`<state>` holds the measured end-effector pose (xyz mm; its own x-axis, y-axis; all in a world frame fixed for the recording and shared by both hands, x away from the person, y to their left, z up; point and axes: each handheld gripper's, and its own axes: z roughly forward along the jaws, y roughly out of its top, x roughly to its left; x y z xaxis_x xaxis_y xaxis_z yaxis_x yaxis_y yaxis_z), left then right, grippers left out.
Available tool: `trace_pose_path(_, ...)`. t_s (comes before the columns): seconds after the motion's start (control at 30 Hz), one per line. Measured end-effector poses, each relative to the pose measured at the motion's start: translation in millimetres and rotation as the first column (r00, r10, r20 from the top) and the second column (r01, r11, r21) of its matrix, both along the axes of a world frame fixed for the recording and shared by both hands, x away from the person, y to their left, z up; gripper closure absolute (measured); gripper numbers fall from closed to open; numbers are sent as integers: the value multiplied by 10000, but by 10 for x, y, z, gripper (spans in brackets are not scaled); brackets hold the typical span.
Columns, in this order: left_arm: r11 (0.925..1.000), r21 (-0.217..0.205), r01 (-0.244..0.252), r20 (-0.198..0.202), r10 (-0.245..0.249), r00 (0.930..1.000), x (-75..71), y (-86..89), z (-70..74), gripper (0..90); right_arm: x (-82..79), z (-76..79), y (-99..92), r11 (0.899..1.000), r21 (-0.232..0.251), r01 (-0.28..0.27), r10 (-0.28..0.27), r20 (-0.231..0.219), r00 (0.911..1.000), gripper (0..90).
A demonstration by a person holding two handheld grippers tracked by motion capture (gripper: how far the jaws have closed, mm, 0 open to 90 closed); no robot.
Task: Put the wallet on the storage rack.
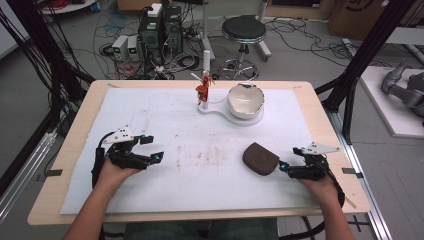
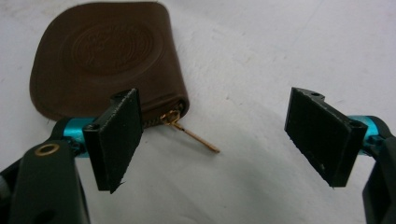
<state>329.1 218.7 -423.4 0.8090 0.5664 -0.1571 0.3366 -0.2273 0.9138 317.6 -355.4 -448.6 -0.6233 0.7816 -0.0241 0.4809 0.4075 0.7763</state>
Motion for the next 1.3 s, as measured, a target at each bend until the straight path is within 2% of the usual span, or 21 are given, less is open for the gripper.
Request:
trace_pose_path(0.07, 10000, 14, 6, -25, -6, 10000, -1, -1, -4, 195, 8, -24, 24, 9994, -333, -130, 125, -154, 9998, 220)
trace_pose_path(0.13, 10000, 24, 5, -35, -5, 10000, -3, -3, -5, 195, 19, -32, 32, 9987, -357, -366, 355, -318, 9989, 278)
trace_pose_path(0.23, 10000, 51, 35, -42, -35, 10000, -5, -9, -4, 195, 15, -32, 31, 9975, -390, -590, 577, -342, 9978, 365)
trace_pose_path(0.4, 10000, 35, 52, -41, -52, 10000, -6, -16, -4, 195, 4, -34, 11, 9950, -673, -740, 722, -285, 9970, 435)
trace_pose_path(0.53, 10000, 54, 52, -37, -52, 10000, -3, -12, -5, 195, 7, -38, -13, 9951, -655, -744, 725, -297, 9969, 438)
trace_pose_path(0.67, 10000, 66, 59, -65, -59, 10000, -1, -16, -10, 195, 17, -49, 24, 9912, -953, -919, 875, -495, 9949, 465)
trace_pose_path(0.93, 9999, 93, 84, -92, -83, 9999, -2, -37, -15, 195, 5, -46, 31, 9855, -815, -1488, 1438, -631, 9876, 650)
trace_pose_path(1.1, 9999, 93, 106, -104, -105, 9999, -4, -38, -13, 195, 7, -45, 28, 9841, -756, -1610, 1563, -640, 9856, 779)
trace_pose_path(1.3, 9999, 112, 100, -113, -98, 9999, -2, -34, -14, 195, -5, -44, 39, 9819, -865, -1684, 1635, -607, 9847, 885)
